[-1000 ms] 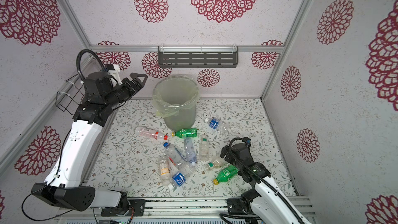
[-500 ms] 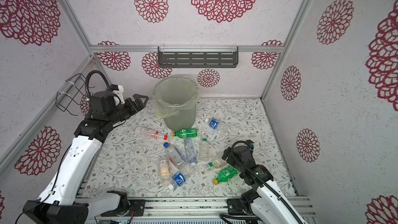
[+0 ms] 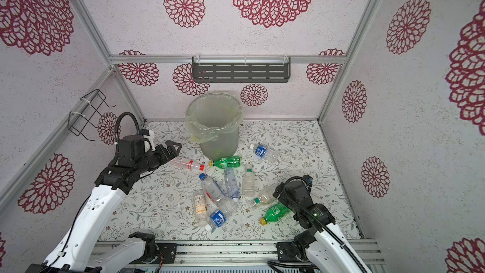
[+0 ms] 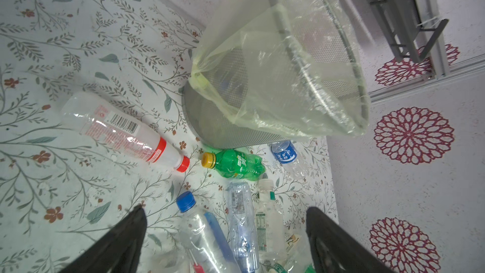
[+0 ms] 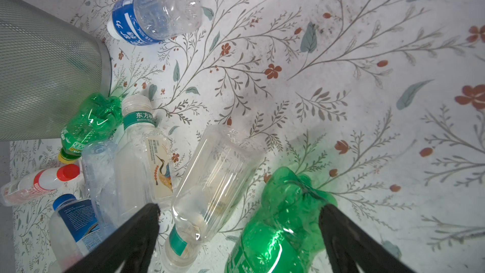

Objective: Throw the plastic bottles in the bin
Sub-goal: Pick up the plastic bottle from the bottom-right of the table.

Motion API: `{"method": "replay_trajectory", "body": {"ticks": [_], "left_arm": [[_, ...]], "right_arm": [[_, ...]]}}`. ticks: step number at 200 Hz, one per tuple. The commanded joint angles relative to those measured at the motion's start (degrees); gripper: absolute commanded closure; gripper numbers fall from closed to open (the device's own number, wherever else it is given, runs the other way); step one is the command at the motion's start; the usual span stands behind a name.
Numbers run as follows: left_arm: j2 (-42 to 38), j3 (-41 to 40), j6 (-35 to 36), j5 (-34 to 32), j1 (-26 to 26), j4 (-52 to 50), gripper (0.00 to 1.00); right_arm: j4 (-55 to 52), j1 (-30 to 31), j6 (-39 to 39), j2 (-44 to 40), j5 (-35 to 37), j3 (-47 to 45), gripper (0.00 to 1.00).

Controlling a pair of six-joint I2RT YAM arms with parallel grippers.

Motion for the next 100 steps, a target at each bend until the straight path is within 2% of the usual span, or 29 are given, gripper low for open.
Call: {"method": "replay_trajectory", "body": {"ticks": [1, 82, 100], "left_arm": [[-1.6, -3.6, -1.6, 0.0, 0.0, 1.4, 0.03], [-2.5, -13.4, -4.4, 1.0, -1.2, 4.3, 0.03], [-2.1, -14.7, -4.3, 0.8, -1.7, 4.1, 0.03]], "right_arm": [[-3.2, -0.1, 3.1, -0.3, 1.8, -1.2, 0.01], [-1.2, -0.1, 4.3, -0.2, -3.8, -6.0, 0.01], [-0.2, 0.0, 4.9, -1.0, -4.9, -7.2, 0.04]]}}
